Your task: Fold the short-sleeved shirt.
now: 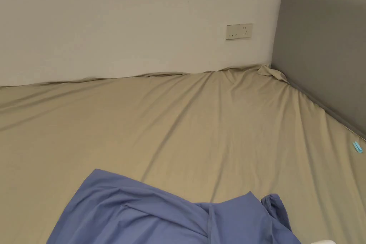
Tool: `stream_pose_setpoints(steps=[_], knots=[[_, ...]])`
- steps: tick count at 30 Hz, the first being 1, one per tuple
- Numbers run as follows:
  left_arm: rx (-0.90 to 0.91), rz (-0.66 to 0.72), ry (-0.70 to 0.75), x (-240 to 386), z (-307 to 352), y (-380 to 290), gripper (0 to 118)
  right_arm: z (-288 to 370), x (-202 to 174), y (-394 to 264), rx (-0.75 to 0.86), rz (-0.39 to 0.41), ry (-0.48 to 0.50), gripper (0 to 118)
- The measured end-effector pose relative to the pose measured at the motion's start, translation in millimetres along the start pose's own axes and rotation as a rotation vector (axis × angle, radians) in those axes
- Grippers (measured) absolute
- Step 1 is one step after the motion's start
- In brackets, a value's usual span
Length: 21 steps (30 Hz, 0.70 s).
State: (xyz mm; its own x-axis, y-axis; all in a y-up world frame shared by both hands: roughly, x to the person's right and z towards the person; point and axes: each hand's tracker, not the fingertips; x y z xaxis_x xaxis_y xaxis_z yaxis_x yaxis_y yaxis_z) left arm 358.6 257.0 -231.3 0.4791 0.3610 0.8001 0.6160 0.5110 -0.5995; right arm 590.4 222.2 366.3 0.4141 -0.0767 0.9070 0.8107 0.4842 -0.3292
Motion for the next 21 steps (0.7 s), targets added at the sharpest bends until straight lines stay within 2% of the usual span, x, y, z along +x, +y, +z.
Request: stream_pose_setpoints(steps=[1, 2, 3, 4, 5, 6, 7, 8, 10, 13, 15, 17, 18, 19, 20, 21], knots=[[-0.016, -0.021, 0.02, -1, -8, -3, 3, -5, -1, 0, -0.016, 0.007, -0.004, 11], [-0.045, -0.029, 0.041, -2, -18, -5, 14, -10, -2, -1, -0.013, -0.004, -0.009, 26], [-0.079, -0.039, 0.062, -1, -29, -8, 23, -15, -2, 0, -0.02, -0.014, -0.013, 26], [-0.104, -0.05, 0.117, 2, -36, -9, 36, -20, -2, 1, -0.04, -0.024, -0.032, 35], [-0.116, -0.066, 0.19, 5, -41, -10, 68, -24, -3, 2, -0.061, -0.031, -0.074, 57], [-0.098, -0.05, 0.199, 6, -38, -10, 118, -24, -4, 4, -0.086, -0.033, -0.111, 104], [-0.042, -0.028, 0.169, 8, -28, -7, 118, -16, -4, 7, -0.078, -0.032, -0.122, 118], [0.076, 0.014, 0.098, 8, -9, 1, 118, 5, -3, 13, 0.027, -0.031, -0.13, 118], [0.193, 0.075, -0.032, 13, 27, 12, 118, 45, -2, 22, 0.161, -0.088, -0.104, 116], [0.329, 0.097, -0.119, 27, 72, 13, 118, 105, -11, 34, 0.336, -0.152, -0.038, 116], [0.34, 0.059, -0.164, 41, 92, 4, 118, 140, -24, 31, 0.453, -0.199, 0.006, 117], [0.265, 0.023, -0.165, 56, 103, -3, 118, 161, -40, 23, 0.508, -0.219, 0.054, 116], [0.252, 0.028, -0.169, 63, 104, -12, 113, 170, -56, 15, 0.532, -0.204, 0.055, 106], [0.266, 0.018, -0.182, 70, 104, -24, 91, 173, -69, 11, 0.532, -0.186, 0.028, 82], [0.26, 0.007, -0.182, 78, 104, -32, 44, 174, -85, 5, 0.539, -0.135, -0.019, 36], [0.244, -0.021, -0.17, 86, 101, -38, 0, 171, -100, 1, 0.527, -0.084, -0.053, 3]])
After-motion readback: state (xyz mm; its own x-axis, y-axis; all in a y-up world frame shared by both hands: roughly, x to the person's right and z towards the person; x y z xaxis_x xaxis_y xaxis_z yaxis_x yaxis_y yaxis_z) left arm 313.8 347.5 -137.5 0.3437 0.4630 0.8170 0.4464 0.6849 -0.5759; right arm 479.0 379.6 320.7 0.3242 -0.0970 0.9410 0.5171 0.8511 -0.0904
